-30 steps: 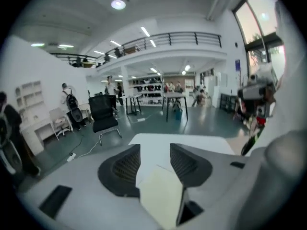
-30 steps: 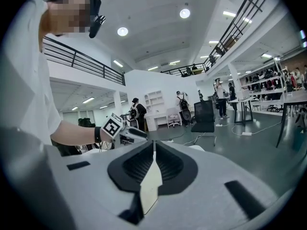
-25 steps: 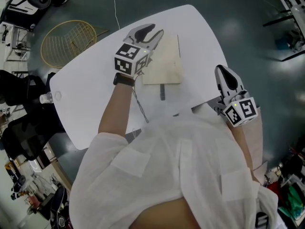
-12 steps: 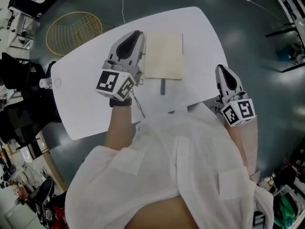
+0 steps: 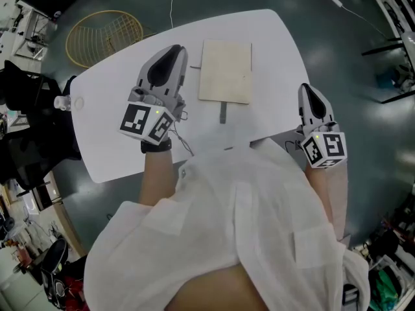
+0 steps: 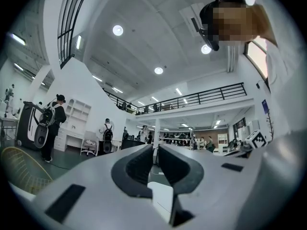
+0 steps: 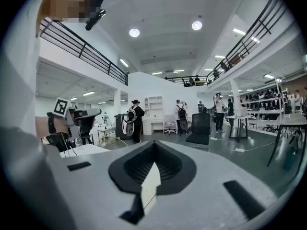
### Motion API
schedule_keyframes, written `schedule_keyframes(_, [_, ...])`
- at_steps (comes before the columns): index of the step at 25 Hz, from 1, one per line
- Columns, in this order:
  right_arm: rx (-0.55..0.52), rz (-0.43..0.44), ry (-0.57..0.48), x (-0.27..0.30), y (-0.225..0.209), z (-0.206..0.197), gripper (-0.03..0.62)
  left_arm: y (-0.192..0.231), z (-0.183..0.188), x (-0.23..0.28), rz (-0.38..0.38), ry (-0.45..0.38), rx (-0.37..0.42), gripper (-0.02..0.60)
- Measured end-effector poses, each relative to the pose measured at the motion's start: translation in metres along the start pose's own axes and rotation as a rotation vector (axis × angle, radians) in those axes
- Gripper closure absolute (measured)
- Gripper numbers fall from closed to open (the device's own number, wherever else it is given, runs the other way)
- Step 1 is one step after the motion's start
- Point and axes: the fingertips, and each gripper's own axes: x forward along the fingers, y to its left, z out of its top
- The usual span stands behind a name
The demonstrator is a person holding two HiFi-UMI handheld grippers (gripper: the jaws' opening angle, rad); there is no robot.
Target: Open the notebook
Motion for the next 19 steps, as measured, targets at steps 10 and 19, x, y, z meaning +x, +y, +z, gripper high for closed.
schedule_keyframes(10, [-0.009,0.006,-0.015,0.000,0.009,0.006,0.592,0.002,0.000,-0.013,-0.011,0.001,-0.003,0.546])
schedule_keyframes(19, [-0.018,0.003,-0.018,0.005,0.012,0.006,0.592,0.008,-0.004,-0.013,-0.020,0.000,-0.015,0.546])
